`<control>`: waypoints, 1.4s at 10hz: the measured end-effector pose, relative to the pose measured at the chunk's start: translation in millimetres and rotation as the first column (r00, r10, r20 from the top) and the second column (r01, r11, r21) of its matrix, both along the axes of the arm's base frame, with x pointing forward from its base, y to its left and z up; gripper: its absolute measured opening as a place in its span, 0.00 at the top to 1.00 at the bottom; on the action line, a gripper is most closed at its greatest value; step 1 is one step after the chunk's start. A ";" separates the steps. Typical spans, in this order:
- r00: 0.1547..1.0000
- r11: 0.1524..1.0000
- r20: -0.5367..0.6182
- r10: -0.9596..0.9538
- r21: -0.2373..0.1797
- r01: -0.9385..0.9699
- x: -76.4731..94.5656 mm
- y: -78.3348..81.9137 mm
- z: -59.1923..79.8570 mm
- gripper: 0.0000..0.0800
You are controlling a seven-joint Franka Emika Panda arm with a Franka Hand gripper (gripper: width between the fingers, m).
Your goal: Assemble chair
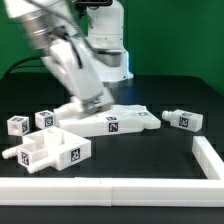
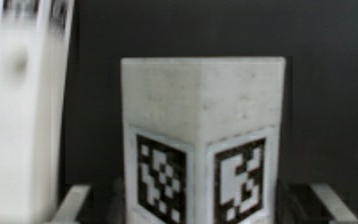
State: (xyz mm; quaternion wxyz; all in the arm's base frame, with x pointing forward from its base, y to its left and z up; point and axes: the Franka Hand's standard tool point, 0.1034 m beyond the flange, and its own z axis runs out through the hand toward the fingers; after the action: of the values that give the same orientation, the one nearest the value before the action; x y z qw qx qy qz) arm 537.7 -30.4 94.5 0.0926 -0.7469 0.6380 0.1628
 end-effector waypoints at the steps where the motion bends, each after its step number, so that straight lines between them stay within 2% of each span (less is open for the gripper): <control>1: 0.999 0.999 -0.020 -0.034 -0.006 0.034 0.4 6.7 0.7 0.51; 2: 0.994 0.995 -0.042 -0.102 -0.018 0.101 0.2 3.1 -1.2 0.51; 5: 0.954 0.959 -0.103 -0.282 -0.057 0.277 -1.3 6.8 -2.6 0.51; 6: 0.906 0.916 -0.138 -0.400 -0.088 0.391 -13.2 23.6 -5.9 0.51; 7: 0.842 0.864 -0.197 -0.503 -0.140 0.484 -34.9 52.8 -11.3 0.51; 8: 0.790 0.824 -0.236 -0.566 -0.188 0.534 -45.7 79.0 -16.2 0.51; 9: 0.710 0.757 -0.265 -0.653 -0.244 0.606 -49.8 98.6 -19.1 0.51; 10: 0.701 0.755 -0.280 -0.656 -0.256 0.604 -48.6 103.7 -18.7 0.51; 12: 0.713 0.764 -0.275 -0.645 -0.250 0.595 -48.5 100.5 -20.2 0.51; 13: 0.697 0.748 -0.272 -0.664 -0.262 0.610 -49.8 102.6 -22.9 0.51; 14: 0.661 0.708 -0.255 -0.706 -0.297 0.641 -59.6 111.2 -33.0 0.51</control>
Offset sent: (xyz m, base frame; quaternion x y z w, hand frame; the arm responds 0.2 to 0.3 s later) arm 0.0000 0.0000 0.0000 0.0000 0.0000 0.1296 0.9916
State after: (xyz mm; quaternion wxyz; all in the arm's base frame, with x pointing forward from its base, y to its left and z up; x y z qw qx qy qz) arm 478.1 80.8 61.5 -0.0367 -0.4196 0.8872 0.1881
